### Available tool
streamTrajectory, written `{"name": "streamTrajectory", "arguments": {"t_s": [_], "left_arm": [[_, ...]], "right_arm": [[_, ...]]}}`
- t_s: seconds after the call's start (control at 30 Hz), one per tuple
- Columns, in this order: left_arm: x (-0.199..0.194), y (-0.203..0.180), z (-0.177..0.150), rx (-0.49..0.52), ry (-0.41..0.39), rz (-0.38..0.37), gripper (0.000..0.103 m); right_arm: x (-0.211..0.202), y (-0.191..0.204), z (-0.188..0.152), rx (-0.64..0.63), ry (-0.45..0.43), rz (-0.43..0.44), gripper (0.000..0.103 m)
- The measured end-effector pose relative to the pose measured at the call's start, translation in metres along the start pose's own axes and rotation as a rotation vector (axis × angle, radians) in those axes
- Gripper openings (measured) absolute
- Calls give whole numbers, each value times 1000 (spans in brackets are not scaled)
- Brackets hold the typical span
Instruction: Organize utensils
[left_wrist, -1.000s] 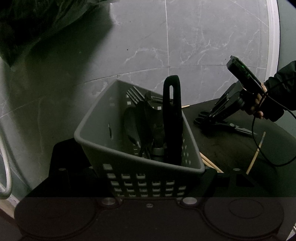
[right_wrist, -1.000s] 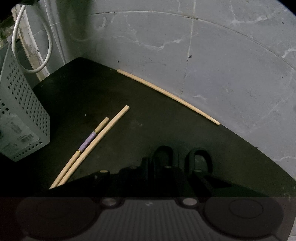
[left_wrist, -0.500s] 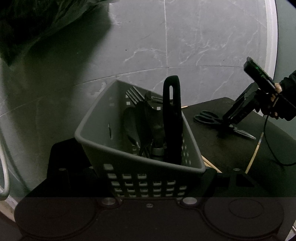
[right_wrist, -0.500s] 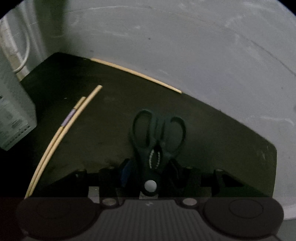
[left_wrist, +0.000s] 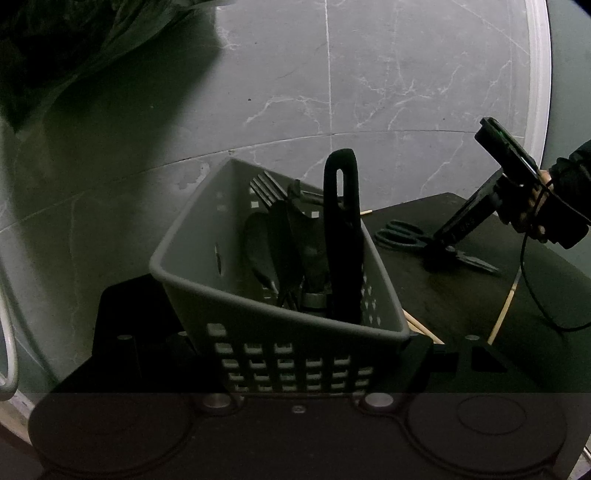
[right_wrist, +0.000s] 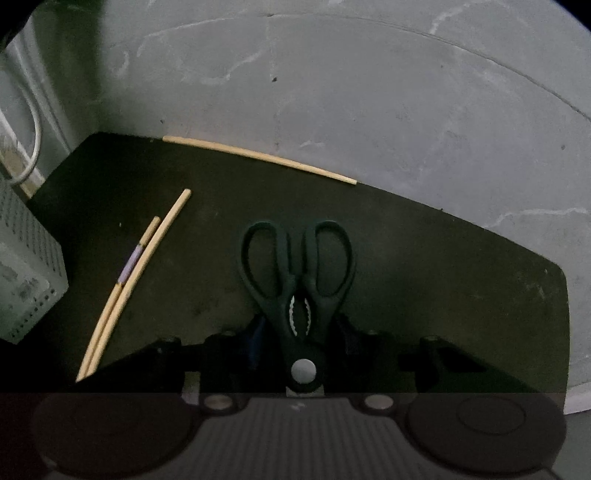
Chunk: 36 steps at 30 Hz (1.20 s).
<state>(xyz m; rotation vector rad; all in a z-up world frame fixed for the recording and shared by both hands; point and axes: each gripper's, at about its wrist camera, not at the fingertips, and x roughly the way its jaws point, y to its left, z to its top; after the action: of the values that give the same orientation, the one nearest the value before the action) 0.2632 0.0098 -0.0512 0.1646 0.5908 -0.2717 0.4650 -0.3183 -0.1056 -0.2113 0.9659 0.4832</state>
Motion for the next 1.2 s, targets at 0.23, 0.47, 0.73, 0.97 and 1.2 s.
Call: {"name": "streamTrajectory", "arguments": {"t_s": [0.23, 0.47, 0.73, 0.97, 1.2], "left_arm": [[-1, 1, -1, 4, -2, -4, 78], [-2, 1, -2, 4, -3, -6, 78], [-1, 1, -2, 1, -5, -9, 78], [-2, 1, -3, 6, -8, -13, 78], [-3, 1, -3, 9, -10, -15, 78]], "right_arm": [[-2, 19, -6, -103, -3, -50, 40], [-6, 22, -6, -100, 64, -53, 43], [-7, 19, -8, -49, 83, -45, 31], [-11, -14, -10, 248, 26, 130, 30], [-19, -35, -28, 562, -133, 402, 30]]}}
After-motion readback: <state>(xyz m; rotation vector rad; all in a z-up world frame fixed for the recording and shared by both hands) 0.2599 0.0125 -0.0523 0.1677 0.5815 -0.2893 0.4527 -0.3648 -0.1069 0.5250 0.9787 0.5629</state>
